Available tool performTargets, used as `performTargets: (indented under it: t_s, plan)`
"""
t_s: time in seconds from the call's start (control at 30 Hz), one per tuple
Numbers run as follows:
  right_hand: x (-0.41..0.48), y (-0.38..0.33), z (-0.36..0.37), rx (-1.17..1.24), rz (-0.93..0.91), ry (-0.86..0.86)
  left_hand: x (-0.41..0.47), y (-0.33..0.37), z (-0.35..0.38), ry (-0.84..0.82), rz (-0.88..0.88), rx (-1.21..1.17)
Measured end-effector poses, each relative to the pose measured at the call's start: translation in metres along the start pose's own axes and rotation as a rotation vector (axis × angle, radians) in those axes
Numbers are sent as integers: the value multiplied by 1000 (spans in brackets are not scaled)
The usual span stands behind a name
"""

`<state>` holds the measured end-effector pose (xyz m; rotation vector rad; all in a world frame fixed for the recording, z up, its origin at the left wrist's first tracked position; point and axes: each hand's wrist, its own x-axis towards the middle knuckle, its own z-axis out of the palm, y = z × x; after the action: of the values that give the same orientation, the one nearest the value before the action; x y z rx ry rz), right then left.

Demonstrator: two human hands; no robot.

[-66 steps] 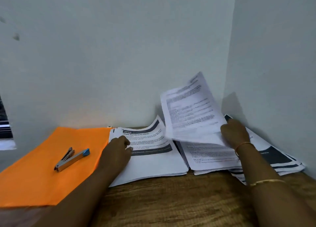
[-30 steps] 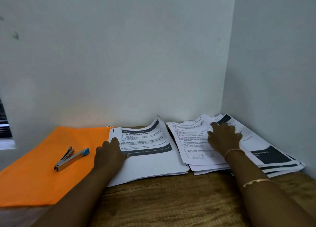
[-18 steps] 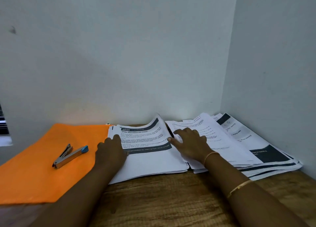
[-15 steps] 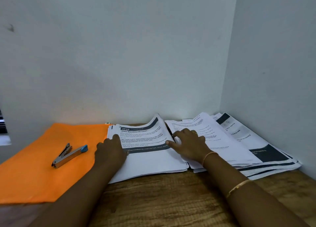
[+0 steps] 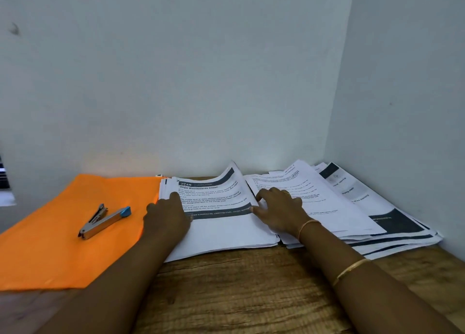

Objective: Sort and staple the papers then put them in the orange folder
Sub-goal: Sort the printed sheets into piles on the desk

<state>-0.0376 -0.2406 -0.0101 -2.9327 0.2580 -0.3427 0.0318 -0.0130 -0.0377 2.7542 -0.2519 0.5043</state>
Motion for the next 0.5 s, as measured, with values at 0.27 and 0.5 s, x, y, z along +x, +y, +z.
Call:
performTargets:
  t_s: [0.27,0.5]
  plan:
    - [-2,-8,1,54,-40,9,-2,2,-5,5,-11,-40]
    - [0,-8,2,6,-5,-54,-7,7,-10,-51,-27,32]
